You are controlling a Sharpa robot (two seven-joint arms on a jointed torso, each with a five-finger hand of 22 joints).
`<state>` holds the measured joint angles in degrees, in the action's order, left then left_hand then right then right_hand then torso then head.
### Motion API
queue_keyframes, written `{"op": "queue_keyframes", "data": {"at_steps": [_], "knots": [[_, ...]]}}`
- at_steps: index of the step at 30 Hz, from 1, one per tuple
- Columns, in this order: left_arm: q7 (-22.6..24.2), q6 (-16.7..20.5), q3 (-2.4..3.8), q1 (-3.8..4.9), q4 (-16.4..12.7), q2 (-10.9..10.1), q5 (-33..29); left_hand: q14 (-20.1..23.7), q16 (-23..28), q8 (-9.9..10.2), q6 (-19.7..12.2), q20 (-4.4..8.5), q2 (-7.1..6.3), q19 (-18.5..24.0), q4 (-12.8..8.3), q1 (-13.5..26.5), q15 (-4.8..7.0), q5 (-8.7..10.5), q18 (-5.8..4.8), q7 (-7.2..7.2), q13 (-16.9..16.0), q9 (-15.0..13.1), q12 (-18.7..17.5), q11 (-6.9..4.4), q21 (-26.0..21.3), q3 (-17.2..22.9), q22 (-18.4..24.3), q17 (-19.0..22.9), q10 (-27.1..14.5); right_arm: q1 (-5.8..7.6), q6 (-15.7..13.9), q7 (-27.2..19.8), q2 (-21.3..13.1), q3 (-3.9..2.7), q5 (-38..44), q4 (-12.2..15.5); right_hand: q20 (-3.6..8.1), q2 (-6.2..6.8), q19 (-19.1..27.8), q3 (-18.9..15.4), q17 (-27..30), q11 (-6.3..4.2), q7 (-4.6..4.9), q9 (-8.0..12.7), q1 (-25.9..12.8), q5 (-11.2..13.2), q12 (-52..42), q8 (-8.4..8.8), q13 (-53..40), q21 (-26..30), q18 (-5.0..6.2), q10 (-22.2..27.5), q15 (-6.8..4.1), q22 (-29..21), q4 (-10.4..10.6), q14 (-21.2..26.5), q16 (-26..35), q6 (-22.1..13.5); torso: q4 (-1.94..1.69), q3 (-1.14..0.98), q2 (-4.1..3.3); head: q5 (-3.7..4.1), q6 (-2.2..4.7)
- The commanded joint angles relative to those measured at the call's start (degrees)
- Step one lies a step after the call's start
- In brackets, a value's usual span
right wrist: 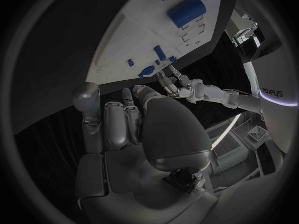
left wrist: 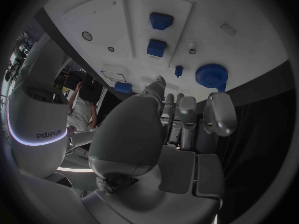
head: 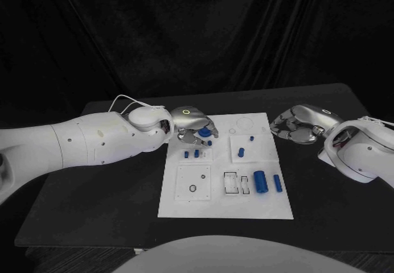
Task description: Assemble the parts on the task board
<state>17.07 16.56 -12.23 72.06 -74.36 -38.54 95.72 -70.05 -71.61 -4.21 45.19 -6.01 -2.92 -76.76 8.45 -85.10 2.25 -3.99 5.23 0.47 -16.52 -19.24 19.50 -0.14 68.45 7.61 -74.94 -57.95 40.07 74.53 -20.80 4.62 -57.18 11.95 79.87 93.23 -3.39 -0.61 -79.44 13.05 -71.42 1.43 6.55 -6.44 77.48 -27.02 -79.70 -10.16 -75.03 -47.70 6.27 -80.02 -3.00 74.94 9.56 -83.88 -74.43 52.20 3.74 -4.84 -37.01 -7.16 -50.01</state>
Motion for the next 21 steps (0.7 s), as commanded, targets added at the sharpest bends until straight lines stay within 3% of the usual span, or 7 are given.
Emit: {"op": "queue_keyframes", "data": {"at_steps": [1,8,18,21], "knots": [[1.6,1.7,0.08,-0.28,0.4,0.3,3.0,-0.5,-0.3,-0.3,0.5,-0.06,0.12,-0.5,-0.2,0.6,-0.12,-0.01,-0.66,-0.10,0.1,0.2,0.4,0.20,0.2,-0.2,-9.0,0.1,0.9,-0.18,-0.8,-0.4,0.0,-0.04,0.1,0.0,-0.13,0.27,0.4,0.3,0.1,0.05,0.06,0.1,-0.4,-0.2,0.3,-0.17,-1.4,0.5,1.01,0.5,0.41,4.9,0.0,-1.6,0.4,0.4,-0.08,0.11,-0.12,0.12,0.01],[1.2,1.7,0.08,-0.85,1.6,1.3,3.1,-1.8,-1.7,-1.0,2.7,0.07,0.23,-1.6,-0.3,0.5,-0.29,-0.97,-0.97,1.02,0.2,0.7,0.8,0.34,1.9,0.1,-9.4,-1.0,2.7,-0.33,-0.1,-0.2,0.1,-0.04,0.0,-0.1,-0.14,0.29,0.5,0.4,0.4,0.07,0.07,0.1,-0.4,-0.2,0.5,-0.18,-1.2,0.9,1.07,0.7,0.41,4.8,-0.1,-1.5,0.6,0.4,-0.13,-0.01,-0.01,0.36,0.01],[-0.2,0.5,0.09,-1.14,3.0,2.3,3.2,-2.0,-2.3,-0.6,3.5,0.24,0.00,-2.0,-0.7,-0.3,-0.77,-4.08,-1.06,0.44,0.8,1.9,0.5,1.01,2.5,1.6,-9.5,-0.6,5.2,-0.51,0.8,0.3,0.2,-0.04,-0.2,-0.3,-0.15,0.36,0.8,0.5,0.7,0.06,0.11,0.2,-0.4,-0.2,0.9,-0.09,-0.8,1.7,1.18,1.0,0.42,4.6,-0.1,-1.3,1.0,0.3,-0.04,-0.11,0.06,0.42,0.01],[-0.6,0.0,0.09,-1.19,3.5,2.6,3.2,-1.9,-2.2,-0.3,3.4,0.27,-0.18,-1.9,-0.7,-0.2,-1.06,-4.52,-1.03,-0.45,1.0,2.2,0.1,1.49,2.4,1.9,-9.5,-0.3,5.1,-0.56,1.0,0.3,0.2,-0.04,-0.2,-0.4,-0.15,0.37,0.8,0.5,0.8,0.04,0.13,0.2,-0.4,-0.2,1.0,-0.06,-0.8,1.8,1.19,1.0,0.42,4.6,-0.2,-1.3,1.1,0.2,0.05,-0.07,0.04,0.31,0.01]]}}
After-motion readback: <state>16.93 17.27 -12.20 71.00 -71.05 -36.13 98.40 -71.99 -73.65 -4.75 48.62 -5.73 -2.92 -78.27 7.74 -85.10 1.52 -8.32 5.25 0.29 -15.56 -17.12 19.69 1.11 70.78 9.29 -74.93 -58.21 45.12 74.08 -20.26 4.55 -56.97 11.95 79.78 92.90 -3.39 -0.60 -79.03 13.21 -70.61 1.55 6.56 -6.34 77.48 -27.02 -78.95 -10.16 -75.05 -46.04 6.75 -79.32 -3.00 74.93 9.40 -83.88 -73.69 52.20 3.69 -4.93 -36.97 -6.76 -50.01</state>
